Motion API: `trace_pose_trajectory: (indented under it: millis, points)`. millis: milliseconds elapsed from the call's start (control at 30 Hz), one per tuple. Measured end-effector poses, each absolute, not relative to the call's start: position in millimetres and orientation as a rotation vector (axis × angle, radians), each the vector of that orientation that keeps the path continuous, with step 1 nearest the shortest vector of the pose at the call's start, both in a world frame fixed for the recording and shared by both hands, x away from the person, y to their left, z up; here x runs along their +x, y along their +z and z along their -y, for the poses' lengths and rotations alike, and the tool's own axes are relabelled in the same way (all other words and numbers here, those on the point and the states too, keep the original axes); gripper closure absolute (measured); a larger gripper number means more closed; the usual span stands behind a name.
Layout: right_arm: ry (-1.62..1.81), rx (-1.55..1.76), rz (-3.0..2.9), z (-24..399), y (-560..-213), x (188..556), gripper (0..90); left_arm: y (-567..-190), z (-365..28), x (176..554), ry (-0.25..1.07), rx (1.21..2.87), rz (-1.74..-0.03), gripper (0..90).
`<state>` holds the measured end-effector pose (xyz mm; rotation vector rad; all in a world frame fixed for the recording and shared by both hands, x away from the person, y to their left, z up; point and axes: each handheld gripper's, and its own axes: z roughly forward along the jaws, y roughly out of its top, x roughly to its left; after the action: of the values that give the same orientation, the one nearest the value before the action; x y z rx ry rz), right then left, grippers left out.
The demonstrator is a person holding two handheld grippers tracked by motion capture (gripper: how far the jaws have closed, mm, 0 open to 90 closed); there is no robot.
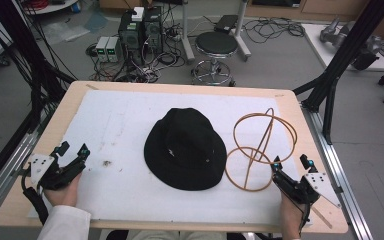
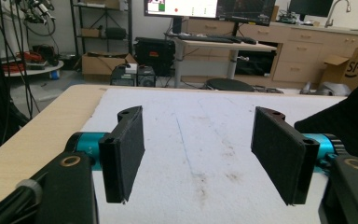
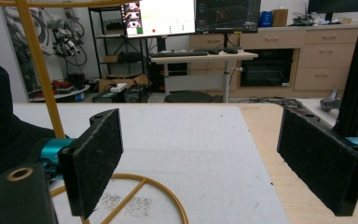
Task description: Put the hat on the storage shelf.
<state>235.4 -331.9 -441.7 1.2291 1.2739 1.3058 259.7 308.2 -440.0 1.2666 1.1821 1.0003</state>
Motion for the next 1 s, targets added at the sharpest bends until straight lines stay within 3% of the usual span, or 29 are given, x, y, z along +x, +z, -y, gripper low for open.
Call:
trace_pose_trajectory:
  millis: [1000]
  points:
    - [1.311,1.236,-1.273,333.0,-441.8,234.3,13.4,-438.2,-309.5,262.2,0.936,1.251,-1.178,34.3]
